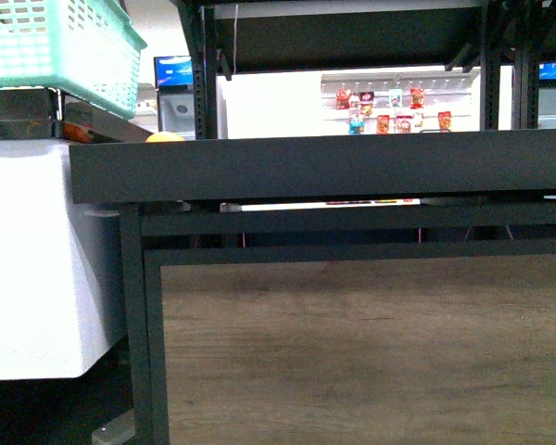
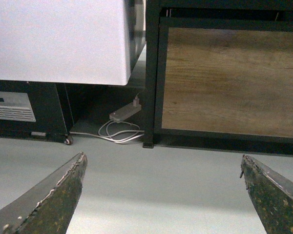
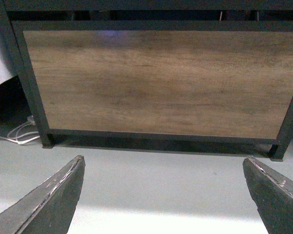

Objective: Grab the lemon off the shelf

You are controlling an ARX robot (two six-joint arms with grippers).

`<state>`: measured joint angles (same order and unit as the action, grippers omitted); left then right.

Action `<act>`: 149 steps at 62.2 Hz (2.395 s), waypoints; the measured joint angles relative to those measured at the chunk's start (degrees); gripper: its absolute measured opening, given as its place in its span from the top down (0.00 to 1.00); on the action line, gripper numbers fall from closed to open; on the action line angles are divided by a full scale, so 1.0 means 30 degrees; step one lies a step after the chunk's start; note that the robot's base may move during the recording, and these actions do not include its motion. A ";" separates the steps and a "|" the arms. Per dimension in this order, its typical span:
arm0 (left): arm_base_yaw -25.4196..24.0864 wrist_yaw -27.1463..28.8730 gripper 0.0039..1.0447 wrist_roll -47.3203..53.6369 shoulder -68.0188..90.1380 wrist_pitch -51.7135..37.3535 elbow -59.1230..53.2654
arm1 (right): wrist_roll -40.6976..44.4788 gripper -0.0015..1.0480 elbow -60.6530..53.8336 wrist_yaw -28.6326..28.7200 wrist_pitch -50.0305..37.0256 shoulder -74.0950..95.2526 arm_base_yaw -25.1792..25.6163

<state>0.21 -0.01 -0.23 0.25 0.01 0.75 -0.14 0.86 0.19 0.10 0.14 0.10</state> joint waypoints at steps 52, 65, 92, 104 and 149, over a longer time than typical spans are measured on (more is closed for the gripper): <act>0.0000 0.0007 0.08 0.0000 0.0000 0.0000 0.0000 | 0.0000 0.07 0.0000 0.0000 0.0000 0.0000 0.0007; -0.0007 0.0007 0.08 0.0000 0.0000 0.0000 0.0000 | 0.0000 0.07 0.0000 0.0000 0.0000 0.0000 0.0000; -0.0007 0.0007 0.08 0.0000 0.0015 0.0000 0.0000 | 0.0000 0.07 0.0000 0.0007 0.0000 0.0000 0.0007; -0.0007 0.0015 0.08 0.0000 -0.0015 0.0000 0.0000 | 0.0000 0.07 0.0000 -0.0044 0.0000 0.0015 0.0007; -0.0007 0.0015 0.08 -0.0007 -0.0015 0.0000 0.0000 | 0.0007 0.07 0.0000 -0.0007 0.0007 0.0015 0.0007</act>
<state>0.19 0.03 -0.25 0.21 0.01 0.75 -0.12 0.86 0.16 0.12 0.19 0.12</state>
